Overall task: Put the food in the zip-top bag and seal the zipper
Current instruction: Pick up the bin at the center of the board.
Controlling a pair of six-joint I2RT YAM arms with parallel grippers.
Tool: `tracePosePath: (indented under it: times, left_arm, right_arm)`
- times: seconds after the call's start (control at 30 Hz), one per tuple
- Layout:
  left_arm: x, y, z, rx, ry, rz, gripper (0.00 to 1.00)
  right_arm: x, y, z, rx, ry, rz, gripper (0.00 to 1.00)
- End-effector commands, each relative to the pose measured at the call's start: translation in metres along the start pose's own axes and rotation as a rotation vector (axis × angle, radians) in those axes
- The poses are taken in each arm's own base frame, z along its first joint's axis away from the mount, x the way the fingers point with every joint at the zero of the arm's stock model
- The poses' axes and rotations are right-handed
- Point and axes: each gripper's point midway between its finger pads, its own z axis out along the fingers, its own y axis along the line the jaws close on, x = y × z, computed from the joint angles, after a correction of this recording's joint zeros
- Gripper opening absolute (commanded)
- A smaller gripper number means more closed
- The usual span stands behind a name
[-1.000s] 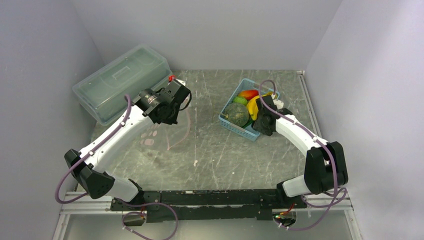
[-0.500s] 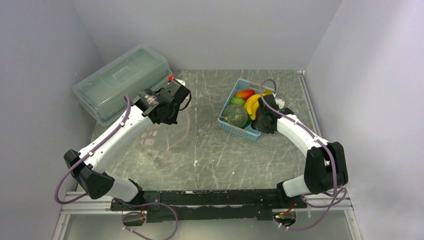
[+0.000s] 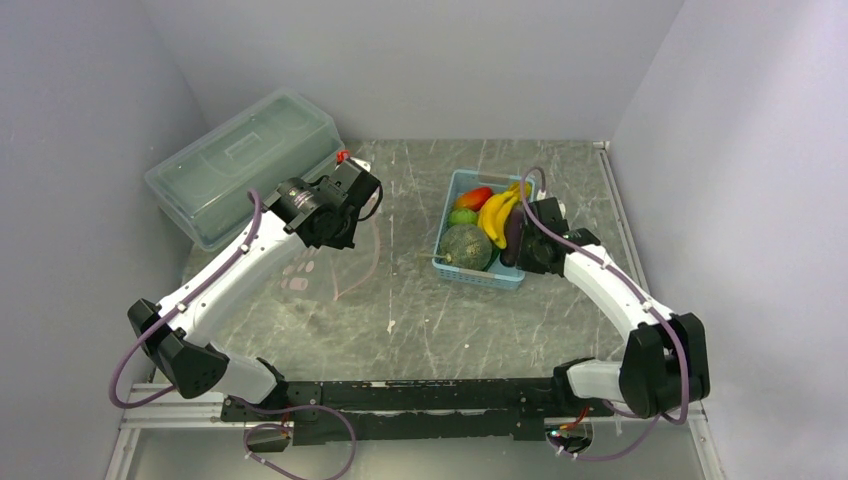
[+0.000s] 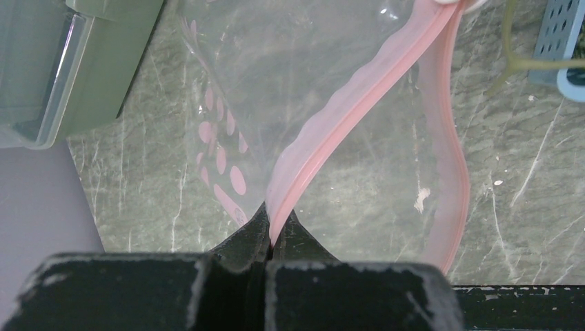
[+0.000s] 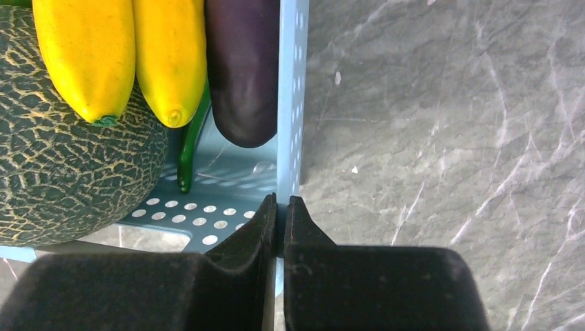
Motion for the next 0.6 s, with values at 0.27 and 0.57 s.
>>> tracePosePath:
  times: [0.27,0.57]
  left_arm:
    - [-0.01,-0.003,-0.002,0.016,-0.032,-0.005,0.0]
    - [-0.013,-0.007,0.001,0.028,-0.028,0.007,0.0]
  right_arm:
    - [0.01,-0.003,-0.021,-0.083,-0.045,-0.125,0.0]
    - [0.026,0.001,-0.033,-0.128,0.006,-0.109,0.0]
